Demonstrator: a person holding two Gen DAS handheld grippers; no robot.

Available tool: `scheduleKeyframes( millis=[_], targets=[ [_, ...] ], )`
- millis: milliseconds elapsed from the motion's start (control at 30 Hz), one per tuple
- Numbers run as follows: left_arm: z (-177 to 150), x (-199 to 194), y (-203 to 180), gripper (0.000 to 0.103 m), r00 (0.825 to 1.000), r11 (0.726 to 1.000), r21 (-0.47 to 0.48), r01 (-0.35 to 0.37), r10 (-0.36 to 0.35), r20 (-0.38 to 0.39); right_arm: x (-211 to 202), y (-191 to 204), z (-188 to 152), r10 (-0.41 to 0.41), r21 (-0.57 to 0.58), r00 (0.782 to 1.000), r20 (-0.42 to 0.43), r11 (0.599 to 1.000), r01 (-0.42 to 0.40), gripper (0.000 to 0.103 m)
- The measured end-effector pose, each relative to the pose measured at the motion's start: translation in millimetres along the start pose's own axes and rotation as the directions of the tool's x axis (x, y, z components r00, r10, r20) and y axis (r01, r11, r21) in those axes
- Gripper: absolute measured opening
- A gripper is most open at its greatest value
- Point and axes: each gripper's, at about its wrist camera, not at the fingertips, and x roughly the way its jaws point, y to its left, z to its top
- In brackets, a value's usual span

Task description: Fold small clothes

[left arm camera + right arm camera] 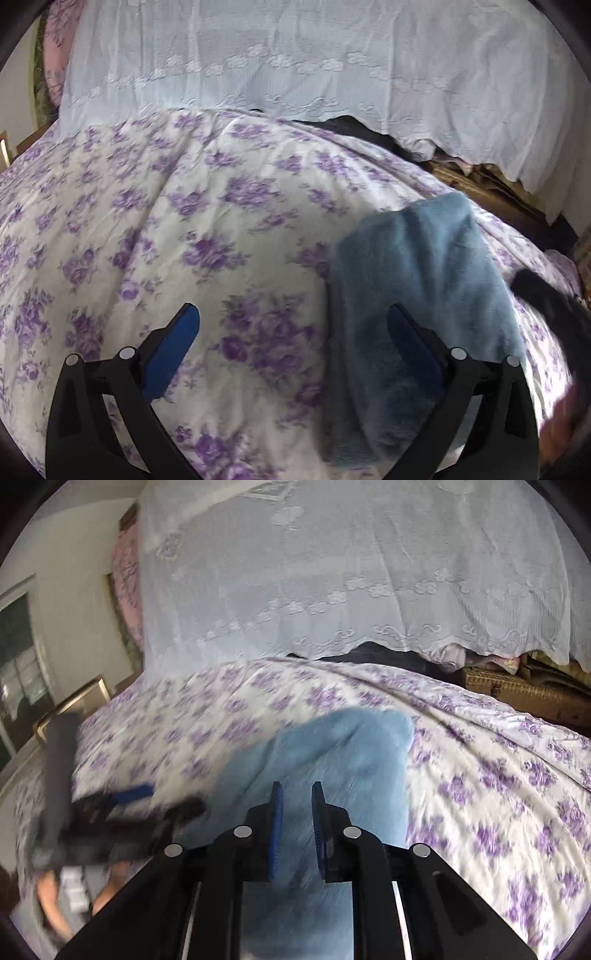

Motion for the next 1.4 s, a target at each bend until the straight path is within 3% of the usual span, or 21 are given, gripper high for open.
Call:
scheduleKeyframes(
  millis=[67,133,200,333,400,433,467,567,700,767,833,933,1000,1200,1300,1400],
  targets=[
    [-7,23,-8,0.099,0.996,0.997,0.055,-0.046,0.050,-0.068,24,-12,2,-0.009,0.044,0.998,-0.064,0.999,0.012,0.022],
    [-12,43,-3,0.099,0.993,0.999,0.025,-0.027,0.029,-0.111,57,-28,-9,0.007,0.085,0.987,-0.161,0.996,0.007,0.021],
    [-7,47,6,0.099,0.988,0.999,-0.026,0.043,-0.046,-0.148,65,-38,-22,0.008,0.085,0.992,-0.129,0.996,0.004,0.019],
    [-6,42,9,0.099,0.987,0.997,-0.040,0.071,-0.075,-0.140,46,-42,-20,0.049,0.116,0.993,-0.106,0.993,-0.036,0.020],
    [-5,27,14,0.099,0.986,0.992,-0.062,0.112,-0.118,-0.115,20,-45,-21,0.069,0.114,0.997,-0.045,0.991,-0.063,0.034],
    [-5,22,16,0.099,0.984,0.988,-0.071,0.135,-0.143,-0.110,9,-47,-22,0.067,0.113,0.998,-0.021,0.992,-0.064,0.060],
    [-5,16,18,0.099,0.979,0.983,-0.080,0.168,-0.176,-0.105,-9,-52,-27,0.053,0.111,0.998,0.023,0.992,-0.055,0.077],
    [-7,9,17,0.099,0.946,0.955,-0.095,0.282,-0.294,-0.136,-36,-75,-40,0.063,0.126,0.997,0.049,0.990,-0.068,0.079],
    [-14,15,5,0.099,0.901,0.922,-0.109,0.373,-0.387,-0.197,-48,-116,-63,0.142,0.258,0.989,0.030,0.955,-0.144,0.079],
    [-18,17,3,0.099,0.892,0.916,-0.113,0.385,-0.401,-0.207,-47,-131,-71,0.206,0.314,0.978,0.037,0.927,-0.207,0.079],
    [-22,20,0,0.099,0.872,0.898,-0.124,0.422,-0.439,-0.217,-38,-141,-77,0.301,0.388,0.953,0.035,0.875,-0.291,0.080],
    [-29,30,-4,0.099,0.816,0.850,-0.166,0.501,-0.527,-0.238,-17,-142,-86,0.417,0.482,0.908,0.024,0.791,-0.376,0.081],
    [-33,37,-10,0.099,0.797,0.837,-0.162,0.522,-0.547,-0.257,0,-138,-89,0.478,0.525,0.878,-0.004,0.749,-0.405,0.082],
    [-29,59,-17,0.099,0.788,0.839,-0.172,0.517,-0.544,-0.288,39,-123,-80,0.539,0.572,0.841,-0.035,0.701,-0.425,0.091],
    [-24,67,-23,0.099,0.799,0.848,-0.165,0.503,-0.529,-0.286,57,-119,-76,0.529,0.590,0.847,-0.051,0.700,-0.402,0.092],
    [-17,73,-36,0.098,0.811,0.856,-0.129,0.500,-0.516,-0.277,63,-109,-75,0.477,0.557,0.877,-0.059,0.745,-0.367,0.081]
  ],
)
